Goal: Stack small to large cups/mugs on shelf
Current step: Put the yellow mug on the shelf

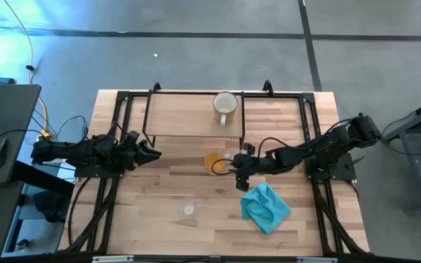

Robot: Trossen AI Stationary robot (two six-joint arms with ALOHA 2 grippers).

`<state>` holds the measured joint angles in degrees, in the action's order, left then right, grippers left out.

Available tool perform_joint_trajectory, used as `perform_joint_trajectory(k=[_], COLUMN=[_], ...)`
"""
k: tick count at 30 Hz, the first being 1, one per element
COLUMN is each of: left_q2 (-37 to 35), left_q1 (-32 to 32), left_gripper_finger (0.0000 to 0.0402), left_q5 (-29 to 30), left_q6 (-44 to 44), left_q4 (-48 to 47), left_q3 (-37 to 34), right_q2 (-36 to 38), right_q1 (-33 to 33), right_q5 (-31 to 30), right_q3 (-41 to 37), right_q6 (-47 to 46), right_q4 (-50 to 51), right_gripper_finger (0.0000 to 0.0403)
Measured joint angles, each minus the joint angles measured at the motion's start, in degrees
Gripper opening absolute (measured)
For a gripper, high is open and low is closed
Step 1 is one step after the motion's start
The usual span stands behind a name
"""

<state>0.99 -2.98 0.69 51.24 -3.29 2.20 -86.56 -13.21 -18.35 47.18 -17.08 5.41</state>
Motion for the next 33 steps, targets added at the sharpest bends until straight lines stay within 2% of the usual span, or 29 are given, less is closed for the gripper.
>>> perform_joint_trajectory(k=[14, 18, 27, 33], left_q2=[0.00, 0.00, 0.00, 0.00], left_q1=[0.01, 0.02, 0.02, 0.00], left_gripper_finger=[0.0154, 0.0154, 0.0154, 0.0154], left_q5=[0.00, 0.00, 0.15, -0.02], left_q6=[0.02, 0.04, -0.13, 0.04], left_q4=[-0.01, -0.02, -0.02, -0.02], left_q3=[0.00, -0.01, -0.02, 0.00], right_q2=[-0.11, -0.16, -4.25, -11.47], right_q1=[-0.23, -1.44, -2.12, -1.19], right_q5=[-0.33, -0.10, -1.03, 3.89], right_q3=[0.00, 0.68, 11.92, 20.85], right_q6=[-0.47, 2.29, 11.14, 14.68], right_q4=[-4.00, -3.08, 8.21, 17.55], right_gripper_finger=[0.0106, 0.0106, 0.0106, 0.0106])
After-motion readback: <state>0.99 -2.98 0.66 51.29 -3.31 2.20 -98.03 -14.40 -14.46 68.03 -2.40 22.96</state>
